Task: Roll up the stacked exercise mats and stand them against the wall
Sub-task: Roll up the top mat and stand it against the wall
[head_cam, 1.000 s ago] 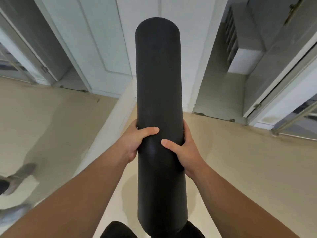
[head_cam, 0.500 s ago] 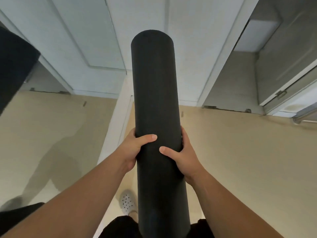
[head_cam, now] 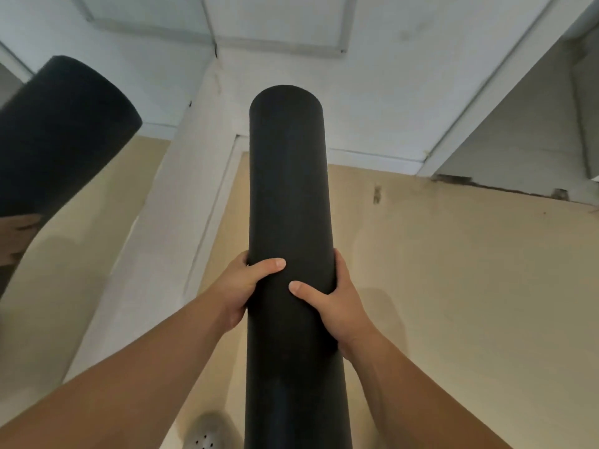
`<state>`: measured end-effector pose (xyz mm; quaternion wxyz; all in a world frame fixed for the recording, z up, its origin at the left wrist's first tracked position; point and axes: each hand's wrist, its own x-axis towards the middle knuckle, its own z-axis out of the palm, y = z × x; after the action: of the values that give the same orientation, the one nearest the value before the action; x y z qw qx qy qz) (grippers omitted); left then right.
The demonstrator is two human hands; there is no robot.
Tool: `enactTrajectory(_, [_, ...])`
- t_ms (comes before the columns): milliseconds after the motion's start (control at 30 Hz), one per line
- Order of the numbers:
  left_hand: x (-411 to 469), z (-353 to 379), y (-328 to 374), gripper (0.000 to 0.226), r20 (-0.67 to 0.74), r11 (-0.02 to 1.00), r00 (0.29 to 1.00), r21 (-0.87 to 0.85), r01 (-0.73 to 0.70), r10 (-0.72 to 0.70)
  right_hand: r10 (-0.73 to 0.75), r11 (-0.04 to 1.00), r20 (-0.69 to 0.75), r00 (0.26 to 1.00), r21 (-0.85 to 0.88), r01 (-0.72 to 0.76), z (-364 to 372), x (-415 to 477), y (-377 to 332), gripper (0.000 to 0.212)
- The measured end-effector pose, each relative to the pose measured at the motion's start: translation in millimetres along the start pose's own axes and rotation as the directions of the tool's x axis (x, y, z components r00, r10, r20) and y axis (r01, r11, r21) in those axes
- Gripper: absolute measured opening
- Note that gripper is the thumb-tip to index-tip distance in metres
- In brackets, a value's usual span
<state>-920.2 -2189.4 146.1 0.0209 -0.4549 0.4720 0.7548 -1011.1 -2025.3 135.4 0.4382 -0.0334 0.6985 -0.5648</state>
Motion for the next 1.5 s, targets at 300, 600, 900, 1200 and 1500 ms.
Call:
enactTrajectory(300, [173.7, -36.1, -119.2, 0.063, 0.098, 0.998, 0.994, 0.04, 0.042, -0.046, 0.009, 0.997, -0.084, 0.996, -0.075, -0.015, 6.8, 136.5, 143.4, 0.127])
enactTrajectory(600, [246.9, -61.5, -172.4, 0.035, 0.127, 0.986, 0.979, -0.019, 0.164, -0.16, 0.044, 0.973, -0.161, 0.986, -0.215, -0.079, 30.1, 195.1, 207.6, 0.141])
enactTrajectory(900, [254.4, -123.8, -175.5, 0.059, -0.023, 0.961, 1.0, 0.276, 0.019, -0.014, 0.113, 0.885, -0.113, 0.987, -0.44, -0.152, 70.4, 205.0, 218.6, 0.14])
enactTrajectory(1200, [240.8, -112.1, -181.5, 0.103, -0.011, 0.966, 0.994, 0.236, 0.108, -0.108, 0.288, 0.931, -0.135, 0.948, -0.191, -0.31, 71.4, 175.3, 245.0, 0.151])
enactTrajectory(1500, [239.1, -112.4, -165.0, 0.081, -0.198, 0.949, 0.974, 0.311, -0.043, 0.109, 0.237, 0.968, -0.112, 0.965, -0.059, -0.244, 97.2, 202.8, 235.5, 0.134])
